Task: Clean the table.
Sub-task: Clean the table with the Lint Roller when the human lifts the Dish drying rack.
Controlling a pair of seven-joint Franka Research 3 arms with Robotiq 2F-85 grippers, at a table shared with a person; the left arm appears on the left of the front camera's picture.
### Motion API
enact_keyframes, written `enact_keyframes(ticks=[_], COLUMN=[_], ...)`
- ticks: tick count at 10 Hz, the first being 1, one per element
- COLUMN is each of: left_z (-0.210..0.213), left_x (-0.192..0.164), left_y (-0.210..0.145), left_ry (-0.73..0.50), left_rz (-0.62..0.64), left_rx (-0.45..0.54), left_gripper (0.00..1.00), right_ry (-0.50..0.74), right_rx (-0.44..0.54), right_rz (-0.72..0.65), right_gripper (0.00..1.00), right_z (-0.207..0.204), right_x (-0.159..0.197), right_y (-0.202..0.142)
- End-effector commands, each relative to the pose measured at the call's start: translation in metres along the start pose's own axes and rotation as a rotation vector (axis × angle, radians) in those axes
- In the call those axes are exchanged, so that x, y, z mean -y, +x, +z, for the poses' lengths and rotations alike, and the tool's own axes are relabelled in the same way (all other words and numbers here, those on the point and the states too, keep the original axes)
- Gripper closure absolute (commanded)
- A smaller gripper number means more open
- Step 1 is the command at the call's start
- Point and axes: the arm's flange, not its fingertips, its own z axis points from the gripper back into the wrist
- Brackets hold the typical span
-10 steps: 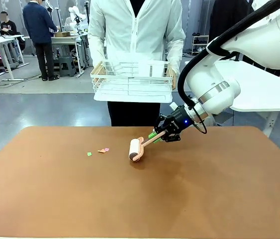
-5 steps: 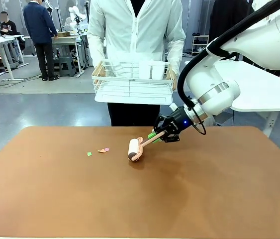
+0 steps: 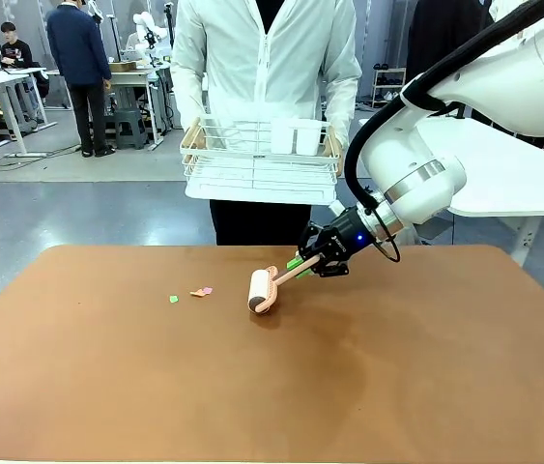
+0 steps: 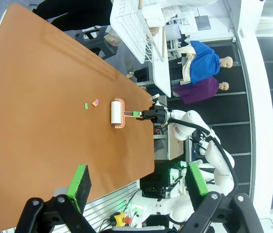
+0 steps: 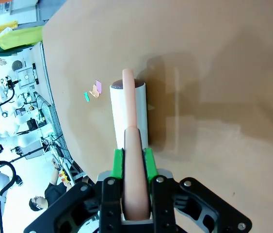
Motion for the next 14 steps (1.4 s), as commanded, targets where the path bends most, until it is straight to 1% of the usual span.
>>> enact_keyframes(ticks=[1,3,4,8,9,10,12,14], left_z=[0.003,0.003,0.003,0.003,0.003,0.003,0.003,0.003], left_x=[0.000,0.000,0.000,0.000,0.000,0.000,0.000,0.000], left_y=[0.000,0.000,0.000,0.000,0.000,0.000,0.000,0.000], left_ry=[-0.013,-0.013,-0.013,-0.013,-0.013,-0.013,-0.013,-0.013], left_rz=[-0.007,-0.007,-0.007,-0.007,-0.007,-0.007,-0.007,-0.007], left_rx=[0.006,0.006,0.006,0.006,0.006,0.006,0.006,0.006], left_gripper=[0.00,0.00,0.00,0.00,0.00,0.00,0.00,0.00], right_ry=[-0.034,-0.064,-0.064,-0.070,-0.075,-0.056,-0.088,-0.070], right_rx=[-0.049,-0.073,-0.104,-0.184,-0.191,-0.193,-0.165,-0.164], right_rz=[-0.027,0.021,0.045,0.059,0.067,0.046,0.042,0.050], right_gripper=[0.79,0.79,0.79,0.79,0.79,0.79,0.79,0.79], right_z=[-0.032,-0.057,-0.068,-0.112,-0.124,-0.136,-0.165,-0.188], right_x=[0.002,-0.012,-0.017,-0.034,-0.041,-0.049,-0.058,-0.068], right_y=[0.014,0.014,0.011,0.014,0.013,0.013,0.010,0.002])
